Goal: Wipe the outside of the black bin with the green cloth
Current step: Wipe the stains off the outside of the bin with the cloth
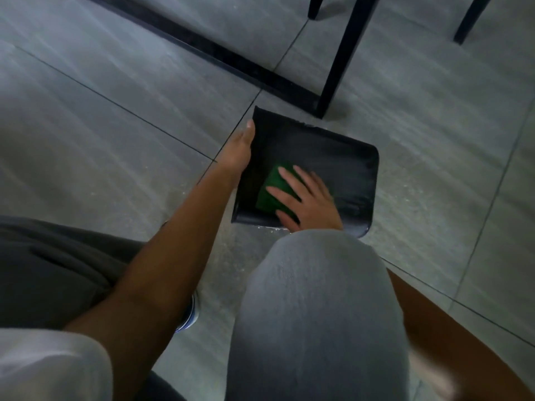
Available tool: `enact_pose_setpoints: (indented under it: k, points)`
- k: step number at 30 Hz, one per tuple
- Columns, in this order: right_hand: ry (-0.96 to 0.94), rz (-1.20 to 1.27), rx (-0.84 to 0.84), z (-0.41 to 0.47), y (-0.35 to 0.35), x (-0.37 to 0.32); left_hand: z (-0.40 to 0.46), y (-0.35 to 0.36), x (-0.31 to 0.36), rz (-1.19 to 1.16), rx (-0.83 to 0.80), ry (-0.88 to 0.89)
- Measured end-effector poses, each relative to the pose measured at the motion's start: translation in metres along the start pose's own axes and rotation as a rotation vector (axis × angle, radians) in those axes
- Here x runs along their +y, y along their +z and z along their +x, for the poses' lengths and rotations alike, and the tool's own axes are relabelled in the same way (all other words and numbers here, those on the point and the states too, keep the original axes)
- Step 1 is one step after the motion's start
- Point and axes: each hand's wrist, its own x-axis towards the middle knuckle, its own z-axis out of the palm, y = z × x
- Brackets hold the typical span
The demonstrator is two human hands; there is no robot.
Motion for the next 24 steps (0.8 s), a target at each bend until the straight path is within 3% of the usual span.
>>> enact_pose_setpoints:
  k: [4, 7, 9, 10, 15, 17, 20, 24]
  points:
    - [0.381, -0.005, 0.127, -0.057, -0.006, 0.048, 0.045, 0.000, -0.049, -0.084, 0.020, -0.064]
    - [0.794, 0.080, 0.177, -0.066, -0.018, 0.072, 0.022, 0.010, -0.032, -0.124, 0.025, -0.075]
    - [0.921, 0.108, 0.218, -0.046, -0.020, 0.072, 0.012, 0.017, -0.020, -0.131, 0.023, -0.043]
    - [0.877, 0.103, 0.227, -0.033, -0.020, 0.066, 0.007, 0.021, -0.014, -0.142, 0.021, -0.028]
    - [0.312, 0.105, 0.166, 0.044, -0.006, -0.016, -0.004, 0.026, -0.002, -0.144, -0.067, -0.020]
    - [0.212, 0.118, 0.136, 0.052, -0.004, -0.027, -0.001, 0.021, -0.004, -0.226, -0.154, -0.068]
    - [0.289, 0.048, 0.132, 0.027, -0.003, 0.006, 0.003, 0.016, -0.005, -0.255, -0.140, -0.077]
    - [0.741, 0.052, 0.166, -0.028, -0.011, 0.064, 0.011, 0.016, -0.020, -0.275, -0.066, -0.101]
